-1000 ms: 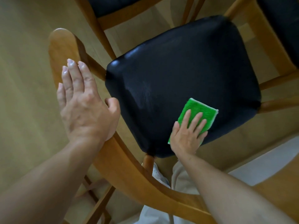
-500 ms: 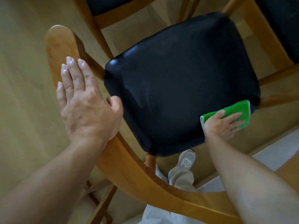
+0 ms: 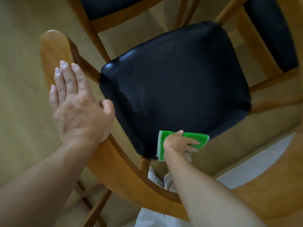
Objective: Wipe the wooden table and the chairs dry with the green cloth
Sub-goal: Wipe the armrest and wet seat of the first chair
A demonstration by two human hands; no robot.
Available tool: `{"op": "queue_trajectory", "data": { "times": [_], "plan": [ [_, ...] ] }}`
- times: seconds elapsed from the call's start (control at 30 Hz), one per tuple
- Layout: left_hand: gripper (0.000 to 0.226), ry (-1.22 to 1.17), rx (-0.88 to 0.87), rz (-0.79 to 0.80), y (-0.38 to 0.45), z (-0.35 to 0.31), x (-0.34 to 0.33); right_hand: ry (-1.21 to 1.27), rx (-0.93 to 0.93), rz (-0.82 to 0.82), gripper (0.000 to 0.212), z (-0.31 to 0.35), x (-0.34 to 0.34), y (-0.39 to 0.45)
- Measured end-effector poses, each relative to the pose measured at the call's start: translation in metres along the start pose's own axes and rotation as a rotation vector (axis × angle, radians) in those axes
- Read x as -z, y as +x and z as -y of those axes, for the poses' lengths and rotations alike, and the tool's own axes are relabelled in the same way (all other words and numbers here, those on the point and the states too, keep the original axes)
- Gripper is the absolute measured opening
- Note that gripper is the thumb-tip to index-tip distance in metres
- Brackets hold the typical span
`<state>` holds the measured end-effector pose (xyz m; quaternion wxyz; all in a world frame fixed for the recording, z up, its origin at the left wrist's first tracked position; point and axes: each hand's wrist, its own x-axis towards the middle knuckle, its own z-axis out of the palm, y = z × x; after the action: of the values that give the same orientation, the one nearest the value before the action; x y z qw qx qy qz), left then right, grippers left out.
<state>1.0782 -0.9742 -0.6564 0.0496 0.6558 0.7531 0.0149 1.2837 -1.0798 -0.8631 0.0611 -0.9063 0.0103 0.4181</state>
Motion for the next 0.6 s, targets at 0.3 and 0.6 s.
{"op": "queue_trajectory", "data": {
  "times": [0.3, 0.6],
  "plan": [
    [0.084, 0.012, -0.01, -0.007, 0.0, 0.0, -0.002, -0.41, 0.472, -0.152, 0.062, 0.012, 0.017, -0.058],
    [0.084, 0.046, -0.003, 0.053, -0.001, -0.002, 0.003, 0.107, 0.445, 0.099, 0.031, 0.039, 0.094, -0.092]
  ]
}}
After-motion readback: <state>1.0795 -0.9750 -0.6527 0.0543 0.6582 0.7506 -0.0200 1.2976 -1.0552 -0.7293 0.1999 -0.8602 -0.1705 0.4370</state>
